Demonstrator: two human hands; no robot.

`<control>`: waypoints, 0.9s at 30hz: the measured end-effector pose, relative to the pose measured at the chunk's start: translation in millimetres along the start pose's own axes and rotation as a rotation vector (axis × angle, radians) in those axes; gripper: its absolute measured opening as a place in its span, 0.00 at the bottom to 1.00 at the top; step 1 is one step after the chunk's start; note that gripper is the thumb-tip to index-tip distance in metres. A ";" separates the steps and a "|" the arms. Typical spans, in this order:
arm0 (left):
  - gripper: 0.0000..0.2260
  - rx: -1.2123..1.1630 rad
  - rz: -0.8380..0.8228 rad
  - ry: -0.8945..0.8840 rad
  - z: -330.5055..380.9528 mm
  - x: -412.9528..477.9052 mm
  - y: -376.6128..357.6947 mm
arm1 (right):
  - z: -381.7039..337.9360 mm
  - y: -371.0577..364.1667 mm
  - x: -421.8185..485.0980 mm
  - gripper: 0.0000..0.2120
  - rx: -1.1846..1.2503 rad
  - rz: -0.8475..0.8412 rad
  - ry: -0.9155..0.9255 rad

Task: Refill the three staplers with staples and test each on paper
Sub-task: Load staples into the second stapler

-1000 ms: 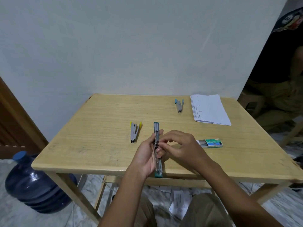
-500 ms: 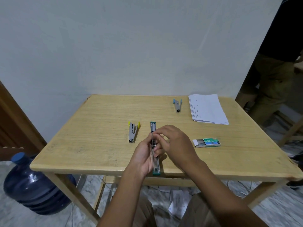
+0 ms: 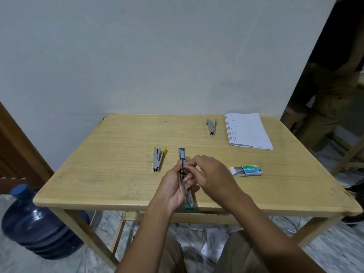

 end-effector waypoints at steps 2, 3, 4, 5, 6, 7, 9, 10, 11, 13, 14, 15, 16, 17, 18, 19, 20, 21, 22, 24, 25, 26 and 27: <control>0.17 0.011 -0.011 -0.002 -0.9 0.5 -1.7 | 5.2 0.9 0.0 0.06 -0.028 0.022 -0.035; 0.17 0.011 -0.013 -0.008 -0.3 0.9 -2.0 | 6.1 1.0 0.3 0.06 -0.045 0.033 -0.045; 0.17 0.011 -0.013 -0.012 0.4 1.5 -1.6 | 6.4 0.0 0.8 0.06 -0.061 0.037 -0.054; 0.17 0.014 -0.011 -0.014 0.6 2.0 -1.0 | 6.2 -1.4 1.5 0.06 -0.074 0.034 -0.063; 0.17 0.018 -0.009 -0.017 0.8 2.9 -0.2 | 6.6 -3.2 2.3 0.07 -0.084 0.022 -0.076; 0.17 0.020 -0.008 -0.022 1.3 3.5 0.4 | 7.9 -5.2 3.2 0.07 -0.089 0.002 -0.093; 0.16 0.015 -0.013 -0.033 2.2 3.9 0.2 | 10.3 -7.9 5.1 0.08 -0.084 -0.041 -0.118; 0.16 0.014 -0.016 -0.039 2.5 3.8 -0.1 | 11.6 -9.1 6.1 0.08 -0.077 -0.064 -0.126; 0.16 0.017 -0.017 -0.045 3.0 4.0 -0.5 | 13.2 -10.5 7.3 0.08 -0.076 -0.090 -0.136; 0.17 0.027 -0.018 -0.050 3.2 3.5 -1.8 | 17.0 -12.8 10.8 0.08 -0.102 -0.125 -0.139; 0.18 0.025 -0.021 -0.047 2.9 3.3 -2.5 | 18.3 -13.8 13.0 0.08 -0.119 -0.136 -0.133; 0.18 0.018 -0.024 -0.043 2.6 3.3 -3.0 | 19.4 -14.9 14.8 0.08 -0.131 -0.146 -0.128; 0.18 0.010 -0.028 -0.038 2.3 3.5 -3.2 | 20.0 -15.6 16.4 0.07 -0.136 -0.154 -0.128; 0.17 0.006 -0.032 -0.032 1.8 4.1 -3.1 | 20.7 -16.0 17.1 0.07 -0.129 -0.156 -0.133; 0.17 0.010 -0.036 -0.026 1.2 4.4 -3.2 | 21.6 -15.8 17.2 0.07 -0.111 -0.148 -0.141; 0.17 0.018 -0.039 -0.020 0.6 4.6 -3.0 | 22.7 -14.8 16.9 0.06 -0.081 -0.127 -0.151; 0.18 0.024 -0.043 -0.013 -0.2 4.4 -3.1 | 24.0 -13.2 16.2 0.06 -0.044 -0.097 -0.159; 0.18 0.023 -0.051 -0.002 -1.5 3.7 -3.7 | 25.5 -12.0 15.1 0.05 -0.006 -0.067 -0.162; 0.19 0.019 -0.058 0.010 -2.5 2.8 -4.2 | 26.4 -11.2 14.0 0.05 0.026 -0.043 -0.160; 0.20 0.028 -0.059 0.019 -3.0 1.8 -4.1 | 28.6 -11.8 12.0 0.04 0.062 -0.017 -0.160; 0.19 0.035 -0.055 0.013 -2.5 1.5 -4.1 | 29.6 -12.2 11.9 0.04 0.073 -0.008 -0.166; 0.19 0.035 -0.048 0.003 -1.7 1.1 -4.3 | 30.2 -12.7 12.1 0.04 0.079 -0.001 -0.169; 0.18 0.027 -0.041 -0.005 -0.9 0.8 -4.7 | 30.0 -13.7 12.8 0.04 0.079 0.004 -0.163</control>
Point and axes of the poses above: each hand's wrist, its own x-axis towards the middle knuckle, its own y-axis out of the back of the hand, z = x × y, the point moved 10 cm from there along x, towards the middle knuckle, and after that the axes turned 10 degrees about z, right-handed, at the moved point
